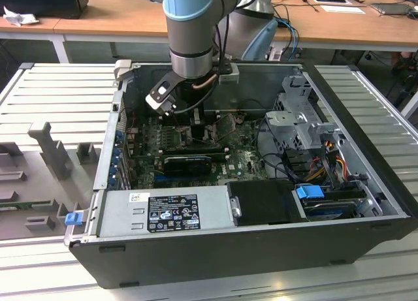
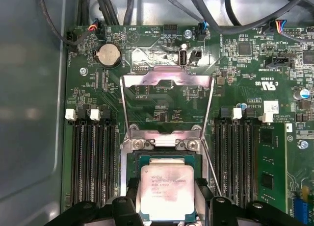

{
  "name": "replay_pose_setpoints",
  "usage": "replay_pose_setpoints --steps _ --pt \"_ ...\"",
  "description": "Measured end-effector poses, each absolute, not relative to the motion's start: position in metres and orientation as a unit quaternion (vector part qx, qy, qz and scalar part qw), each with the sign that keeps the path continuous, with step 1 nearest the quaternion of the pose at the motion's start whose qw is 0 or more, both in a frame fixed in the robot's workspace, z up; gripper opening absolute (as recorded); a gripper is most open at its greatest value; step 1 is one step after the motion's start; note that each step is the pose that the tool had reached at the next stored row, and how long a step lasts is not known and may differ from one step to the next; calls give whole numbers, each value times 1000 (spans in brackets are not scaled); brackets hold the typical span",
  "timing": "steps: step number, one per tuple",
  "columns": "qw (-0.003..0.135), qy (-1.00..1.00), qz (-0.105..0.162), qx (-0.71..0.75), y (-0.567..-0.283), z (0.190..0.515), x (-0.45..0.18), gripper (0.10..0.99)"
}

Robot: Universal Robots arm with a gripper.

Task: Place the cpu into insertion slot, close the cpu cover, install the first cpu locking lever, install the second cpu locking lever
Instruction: 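Place the cpu into insertion slot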

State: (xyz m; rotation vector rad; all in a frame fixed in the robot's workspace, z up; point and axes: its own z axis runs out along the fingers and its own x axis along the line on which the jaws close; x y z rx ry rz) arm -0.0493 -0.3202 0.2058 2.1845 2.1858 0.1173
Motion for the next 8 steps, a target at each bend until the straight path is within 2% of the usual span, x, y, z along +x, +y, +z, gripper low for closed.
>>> replay_pose_setpoints --steps 8 --pt "25 707 38 706 -320 201 -49 525"
